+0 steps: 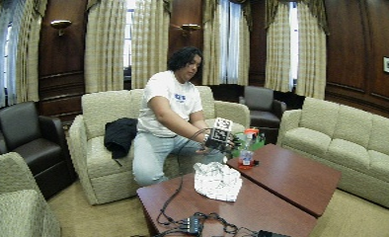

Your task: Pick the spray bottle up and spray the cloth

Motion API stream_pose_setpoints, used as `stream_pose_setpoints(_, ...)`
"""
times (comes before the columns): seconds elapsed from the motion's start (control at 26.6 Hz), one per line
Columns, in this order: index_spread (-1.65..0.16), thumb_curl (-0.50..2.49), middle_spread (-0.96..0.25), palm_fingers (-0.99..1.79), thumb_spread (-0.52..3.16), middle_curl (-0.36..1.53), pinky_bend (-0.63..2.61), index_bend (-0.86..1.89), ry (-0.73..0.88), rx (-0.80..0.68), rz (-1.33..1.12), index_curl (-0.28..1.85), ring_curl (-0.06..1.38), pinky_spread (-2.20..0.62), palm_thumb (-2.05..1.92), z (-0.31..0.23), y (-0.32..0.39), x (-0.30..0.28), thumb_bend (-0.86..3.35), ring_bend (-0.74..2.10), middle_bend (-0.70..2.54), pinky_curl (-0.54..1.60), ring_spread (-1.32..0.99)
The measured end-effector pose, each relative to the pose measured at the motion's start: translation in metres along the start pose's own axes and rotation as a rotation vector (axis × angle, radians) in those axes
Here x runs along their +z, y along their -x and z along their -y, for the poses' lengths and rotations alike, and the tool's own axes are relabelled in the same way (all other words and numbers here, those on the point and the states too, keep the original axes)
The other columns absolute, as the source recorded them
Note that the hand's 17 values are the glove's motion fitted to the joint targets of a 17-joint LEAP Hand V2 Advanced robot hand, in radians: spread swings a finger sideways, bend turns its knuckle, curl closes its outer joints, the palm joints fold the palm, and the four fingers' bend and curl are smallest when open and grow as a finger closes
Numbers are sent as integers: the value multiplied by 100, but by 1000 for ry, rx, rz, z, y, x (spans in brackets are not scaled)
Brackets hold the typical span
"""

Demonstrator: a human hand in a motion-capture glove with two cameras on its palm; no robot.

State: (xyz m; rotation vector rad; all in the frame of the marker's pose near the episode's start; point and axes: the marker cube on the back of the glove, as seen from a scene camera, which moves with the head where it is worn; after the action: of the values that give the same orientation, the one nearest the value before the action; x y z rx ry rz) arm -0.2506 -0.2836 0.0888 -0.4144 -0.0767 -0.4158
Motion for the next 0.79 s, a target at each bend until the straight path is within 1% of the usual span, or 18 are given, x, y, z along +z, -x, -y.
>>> stream_pose_setpoints(0.19, -48, 38, -16, -8, 75, 29, 47, 12, 37, -23, -74, 17, 29, 23, 33, -43, -13, -11, -5, 25, 17, 35, -9)
stream_pose_setpoints(0.45, -48, 37, -15, -8, 76, 29, 47, 11, 65, -55, -233, 17, 29, 24, 32, -105, -19, -9, -4, 24, 18, 35, -9)
stream_pose_setpoints(0.6, -48, 37, -14, -8, 76, 29, 47, 11, 70, -112, -379, 16, 29, 24, 32, -132, -32, -12, -4, 24, 18, 35, -9)
stream_pose_setpoints(0.75, -48, 36, -14, -8, 77, 29, 47, 11, 47, -119, -326, 16, 29, 24, 30, -155, -30, -10, -4, 24, 18, 35, -8)
stream_pose_setpoints(0.79, -48, 36, -14, -8, 77, 29, 47, 11, 38, -125, -344, 16, 29, 24, 30, -159, -33, -10, -4, 24, 18, 35, -9)
